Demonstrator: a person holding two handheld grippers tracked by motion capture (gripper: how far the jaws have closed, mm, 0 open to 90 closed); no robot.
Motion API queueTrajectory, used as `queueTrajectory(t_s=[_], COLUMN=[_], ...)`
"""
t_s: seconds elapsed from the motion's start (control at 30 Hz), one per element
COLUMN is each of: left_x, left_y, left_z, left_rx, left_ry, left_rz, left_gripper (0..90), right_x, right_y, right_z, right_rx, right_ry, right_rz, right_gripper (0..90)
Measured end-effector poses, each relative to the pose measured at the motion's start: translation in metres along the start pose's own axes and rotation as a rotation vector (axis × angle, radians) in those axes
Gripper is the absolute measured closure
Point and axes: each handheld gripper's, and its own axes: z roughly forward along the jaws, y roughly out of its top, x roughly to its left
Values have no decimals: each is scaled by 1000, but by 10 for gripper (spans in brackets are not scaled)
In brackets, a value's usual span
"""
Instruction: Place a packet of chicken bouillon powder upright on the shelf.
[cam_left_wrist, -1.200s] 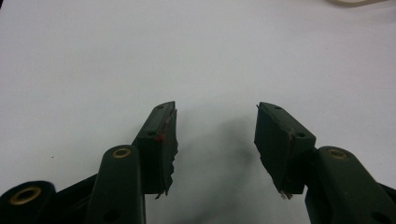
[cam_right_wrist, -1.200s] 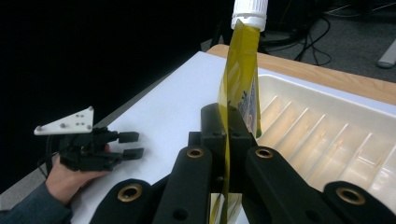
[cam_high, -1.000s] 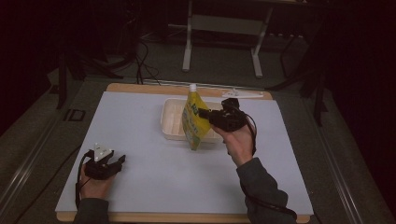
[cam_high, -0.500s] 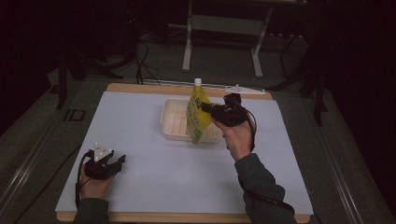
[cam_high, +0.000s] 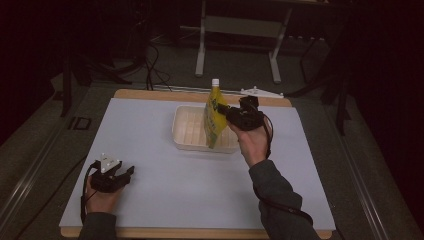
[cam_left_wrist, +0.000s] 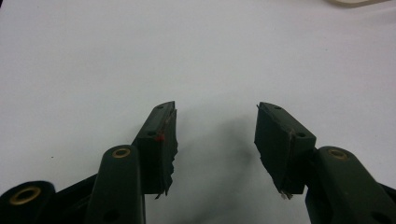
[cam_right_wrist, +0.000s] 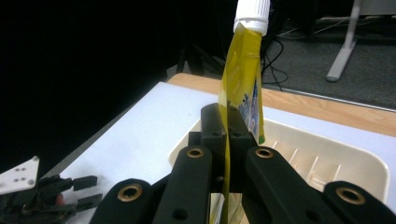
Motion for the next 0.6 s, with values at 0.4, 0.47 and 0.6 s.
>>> queueTrajectory(t_s=[0.4, 0.47, 0.6], left_x=[0, 0, 0], left_y=[0, 0, 0], left_z=[0, 0, 0], left_rx=[0, 0, 0], left_ry=[0, 0, -1], left_rz=[1, 1, 0], left_gripper=[489, 489, 489], right_x=[-3, -3, -4], right_y=[2, 1, -1], right_z=[7, 9, 12], right_rx=[-32, -38, -45], right_ry=[-69, -80, -92], right_rz=[-1, 1, 12], right_gripper=[900, 900, 900])
